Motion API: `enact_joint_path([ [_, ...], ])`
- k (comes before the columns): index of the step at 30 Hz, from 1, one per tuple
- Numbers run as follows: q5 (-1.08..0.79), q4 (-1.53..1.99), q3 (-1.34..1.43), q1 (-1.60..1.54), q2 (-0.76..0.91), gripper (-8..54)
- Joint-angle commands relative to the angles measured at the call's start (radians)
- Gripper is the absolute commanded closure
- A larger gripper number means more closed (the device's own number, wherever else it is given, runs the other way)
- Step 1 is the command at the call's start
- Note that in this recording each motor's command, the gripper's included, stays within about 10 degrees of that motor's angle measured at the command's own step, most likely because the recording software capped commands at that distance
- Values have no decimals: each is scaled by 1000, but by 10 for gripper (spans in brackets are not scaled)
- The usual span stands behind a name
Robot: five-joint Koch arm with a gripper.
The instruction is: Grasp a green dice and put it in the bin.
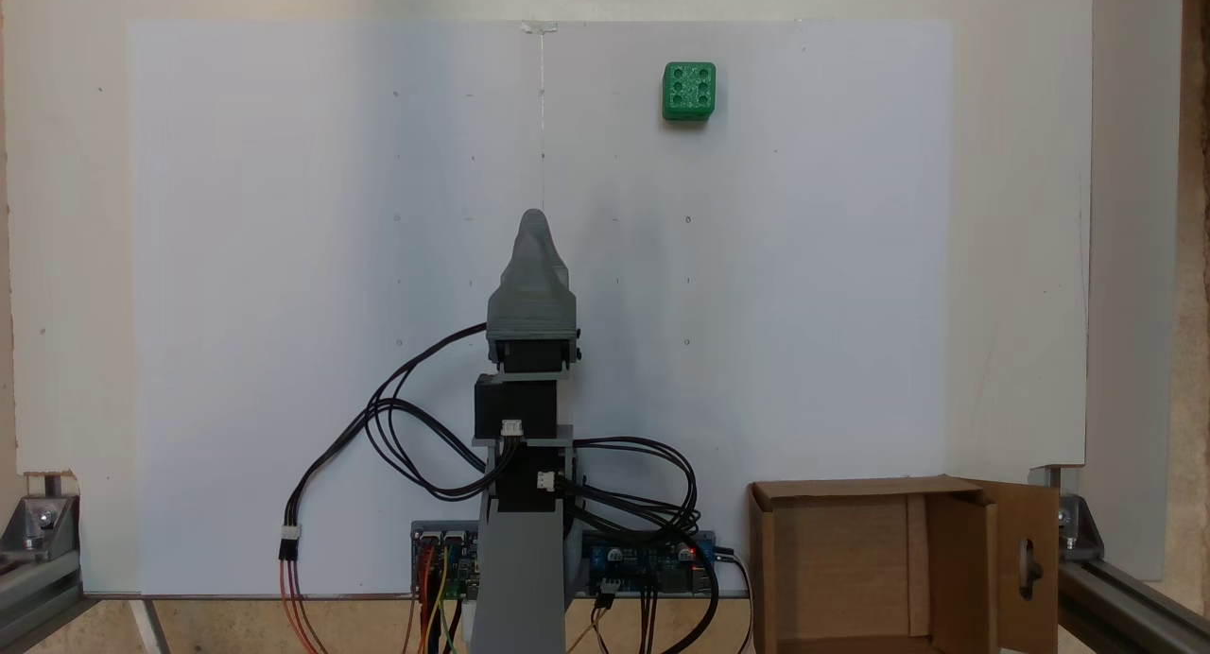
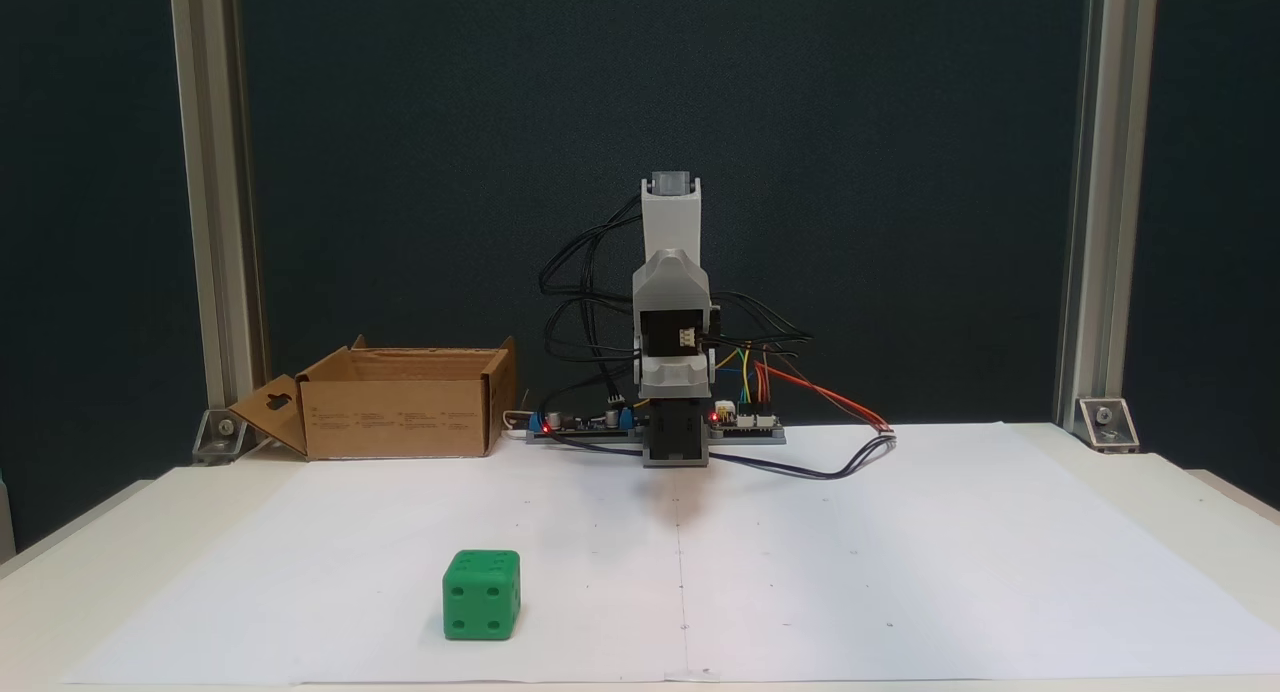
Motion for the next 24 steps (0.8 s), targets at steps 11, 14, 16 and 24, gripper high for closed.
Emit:
enact_joint_path([
  [11, 15, 794, -405, 44, 103, 23],
  [14, 18, 1001, -528, 35, 84, 25],
  [16, 23, 1133, -575, 25, 35, 33],
  [24, 140, 1718, -920, 21, -124, 40],
])
